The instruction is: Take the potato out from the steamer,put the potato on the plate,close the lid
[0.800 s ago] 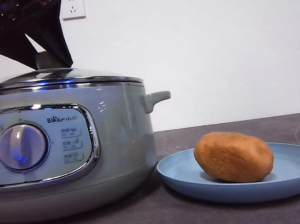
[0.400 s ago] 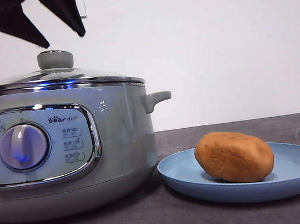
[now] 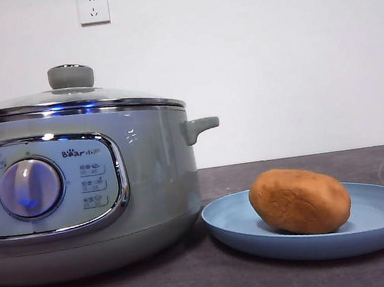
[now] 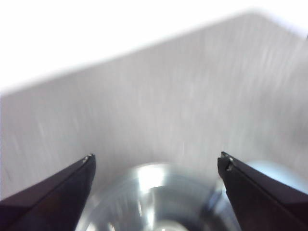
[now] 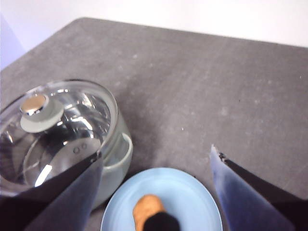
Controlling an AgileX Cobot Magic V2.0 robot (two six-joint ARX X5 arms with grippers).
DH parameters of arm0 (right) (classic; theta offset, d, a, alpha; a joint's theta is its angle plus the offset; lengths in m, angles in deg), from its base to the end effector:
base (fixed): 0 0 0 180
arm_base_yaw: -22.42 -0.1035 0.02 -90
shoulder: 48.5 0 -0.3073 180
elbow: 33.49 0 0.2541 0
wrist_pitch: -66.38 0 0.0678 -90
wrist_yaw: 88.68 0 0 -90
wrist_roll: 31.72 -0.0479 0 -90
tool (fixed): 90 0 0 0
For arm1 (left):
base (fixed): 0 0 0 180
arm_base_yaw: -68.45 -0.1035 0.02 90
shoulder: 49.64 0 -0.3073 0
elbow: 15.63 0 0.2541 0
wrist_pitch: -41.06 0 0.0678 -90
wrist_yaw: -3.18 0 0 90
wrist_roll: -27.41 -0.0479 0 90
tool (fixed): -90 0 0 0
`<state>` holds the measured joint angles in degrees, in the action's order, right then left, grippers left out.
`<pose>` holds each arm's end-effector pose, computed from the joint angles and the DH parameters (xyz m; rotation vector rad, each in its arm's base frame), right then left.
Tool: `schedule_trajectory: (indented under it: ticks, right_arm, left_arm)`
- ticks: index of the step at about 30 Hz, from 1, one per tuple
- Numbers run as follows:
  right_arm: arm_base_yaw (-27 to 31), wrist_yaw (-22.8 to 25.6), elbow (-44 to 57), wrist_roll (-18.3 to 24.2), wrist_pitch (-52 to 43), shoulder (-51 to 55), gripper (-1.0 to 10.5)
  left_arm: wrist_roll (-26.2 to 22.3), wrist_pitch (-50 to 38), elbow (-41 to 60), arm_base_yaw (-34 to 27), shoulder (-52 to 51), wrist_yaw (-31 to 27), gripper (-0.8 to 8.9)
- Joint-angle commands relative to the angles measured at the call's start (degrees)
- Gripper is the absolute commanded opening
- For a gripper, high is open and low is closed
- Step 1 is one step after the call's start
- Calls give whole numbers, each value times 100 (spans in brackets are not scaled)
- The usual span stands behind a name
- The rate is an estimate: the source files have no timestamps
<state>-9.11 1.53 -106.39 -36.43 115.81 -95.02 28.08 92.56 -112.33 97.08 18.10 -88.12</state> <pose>0.1217 0.0744 0.3941 -0.0322 0.4134 0.5224 0.2048 -0.1106 0.4666 0.0912 0.3864 -0.4685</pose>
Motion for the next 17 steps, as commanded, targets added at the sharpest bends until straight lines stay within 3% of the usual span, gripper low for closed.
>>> schedule_trajectory:
  ticks: [1, 4, 10, 13, 14, 17]
  right_arm:
    - [4, -24, -20, 20, -144, 4, 375]
    - [4, -28, -20, 24, -195, 4, 375]
    - [4, -201, -26, 28, -455, 4, 357]
    - [2, -343, -118, 114, -470, 2, 45]
    - [2, -337, -155, 227, -485, 2, -20]
    - [2, -326, -271, 310, -487, 2, -8]
  left_arm:
    - [-46, 35, -101, -11, -323, 9, 436]
    - [-44, 63, -101, -11, -737, 9, 423]
    - [-52, 472, -101, -11, -1434, 2, 299]
    - [-238, 754, -101, -11, -1617, 9, 28]
    - [-256, 855, -101, -11, -1668, 0, -14]
    - [-264, 1025, -101, -11, -1733, -2, -8]
